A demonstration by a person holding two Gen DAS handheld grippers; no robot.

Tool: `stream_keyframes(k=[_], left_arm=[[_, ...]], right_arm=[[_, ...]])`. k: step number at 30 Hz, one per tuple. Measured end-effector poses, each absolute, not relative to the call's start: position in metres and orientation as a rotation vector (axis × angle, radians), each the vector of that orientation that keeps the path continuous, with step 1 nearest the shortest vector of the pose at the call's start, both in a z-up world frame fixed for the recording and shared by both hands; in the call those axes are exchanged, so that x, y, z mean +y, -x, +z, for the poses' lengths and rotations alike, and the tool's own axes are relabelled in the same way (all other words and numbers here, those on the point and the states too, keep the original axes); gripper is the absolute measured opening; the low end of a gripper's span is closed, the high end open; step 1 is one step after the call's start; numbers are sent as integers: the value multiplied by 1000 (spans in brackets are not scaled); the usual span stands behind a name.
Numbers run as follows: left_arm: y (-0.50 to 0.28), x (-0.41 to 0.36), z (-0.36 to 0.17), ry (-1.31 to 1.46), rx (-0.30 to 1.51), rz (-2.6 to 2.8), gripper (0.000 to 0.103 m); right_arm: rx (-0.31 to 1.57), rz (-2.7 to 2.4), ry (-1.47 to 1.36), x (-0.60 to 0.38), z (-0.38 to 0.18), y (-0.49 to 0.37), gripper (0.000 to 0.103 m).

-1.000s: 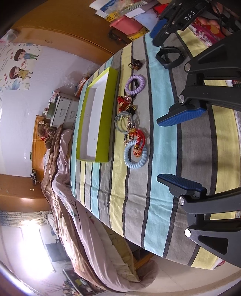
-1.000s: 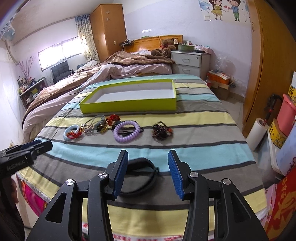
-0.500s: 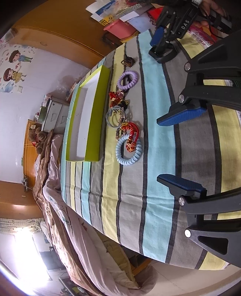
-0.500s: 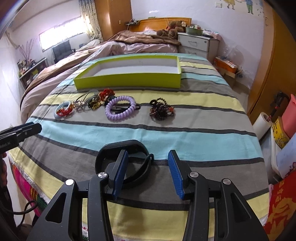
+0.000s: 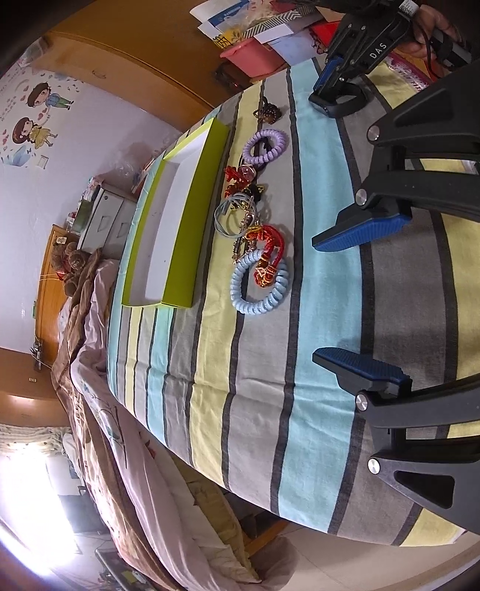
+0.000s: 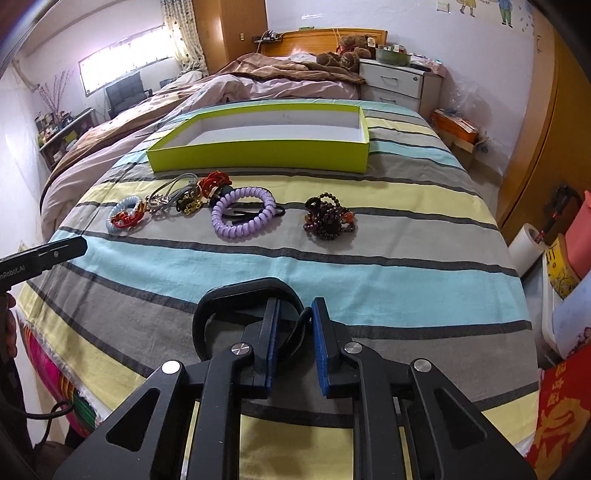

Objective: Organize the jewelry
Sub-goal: 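Close the right gripper on the black band bracelet while the left tool approaches the red charm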

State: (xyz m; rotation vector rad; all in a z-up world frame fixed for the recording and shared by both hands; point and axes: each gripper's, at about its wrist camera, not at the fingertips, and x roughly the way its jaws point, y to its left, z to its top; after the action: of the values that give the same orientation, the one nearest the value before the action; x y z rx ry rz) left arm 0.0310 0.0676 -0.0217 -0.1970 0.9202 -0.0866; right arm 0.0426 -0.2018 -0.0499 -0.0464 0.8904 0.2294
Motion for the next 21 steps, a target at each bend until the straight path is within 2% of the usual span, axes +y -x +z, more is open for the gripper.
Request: stream_keyframes(k=[2, 21], left_arm=[[-33, 68, -23, 194, 926, -84, 54], [-81, 85, -24, 197, 939, -52, 53]], right_arm=[[888, 229, 44, -202, -50, -44, 11], [835, 223, -49, -214, -34, -66, 11]])
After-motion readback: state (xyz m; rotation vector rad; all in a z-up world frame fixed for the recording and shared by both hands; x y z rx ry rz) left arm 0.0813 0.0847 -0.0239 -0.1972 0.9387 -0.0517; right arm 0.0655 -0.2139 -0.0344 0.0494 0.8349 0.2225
